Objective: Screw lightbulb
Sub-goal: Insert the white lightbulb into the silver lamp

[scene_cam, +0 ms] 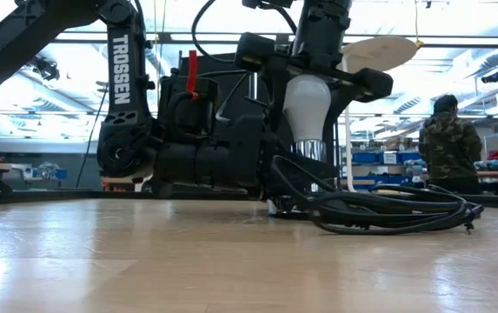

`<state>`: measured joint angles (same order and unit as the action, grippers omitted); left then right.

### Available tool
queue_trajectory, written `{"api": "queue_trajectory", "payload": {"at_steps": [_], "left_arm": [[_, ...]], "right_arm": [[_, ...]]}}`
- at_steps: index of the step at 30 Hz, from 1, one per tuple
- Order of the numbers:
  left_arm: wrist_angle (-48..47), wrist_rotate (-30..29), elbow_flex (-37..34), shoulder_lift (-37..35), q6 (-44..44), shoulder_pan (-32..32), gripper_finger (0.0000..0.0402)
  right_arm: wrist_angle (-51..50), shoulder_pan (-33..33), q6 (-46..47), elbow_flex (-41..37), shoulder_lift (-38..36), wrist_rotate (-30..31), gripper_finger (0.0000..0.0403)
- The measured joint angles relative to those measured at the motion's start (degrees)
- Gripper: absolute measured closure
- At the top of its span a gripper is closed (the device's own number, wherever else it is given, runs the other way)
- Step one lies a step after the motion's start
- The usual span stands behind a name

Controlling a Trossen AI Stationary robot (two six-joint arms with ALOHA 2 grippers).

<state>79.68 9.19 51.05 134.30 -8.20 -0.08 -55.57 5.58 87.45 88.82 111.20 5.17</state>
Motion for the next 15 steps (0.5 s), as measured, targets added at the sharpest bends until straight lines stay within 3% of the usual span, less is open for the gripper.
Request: {"api": "queue_trajectory", "payload": {"at_steps": [6,10,15], "left_arm": [[-0.02,0.28,0.02,0.00,0.23,0.00,0.0213],[-0.70,0.08,0.09,-0.07,0.50,-0.02,0.0213],[-0.39,0.30,0.04,-0.04,0.98,-0.04,0.0213]], "right_arm": [[-0.07,-0.04,3.92,0.00,0.00,-0.04,0.0139],[0.29,-0.08,-0.41,-0.04,0.00,0.33,0.0130],[-0.87,-0.18,-10.41,1.55,0.20,0.52,0.0091]]}}
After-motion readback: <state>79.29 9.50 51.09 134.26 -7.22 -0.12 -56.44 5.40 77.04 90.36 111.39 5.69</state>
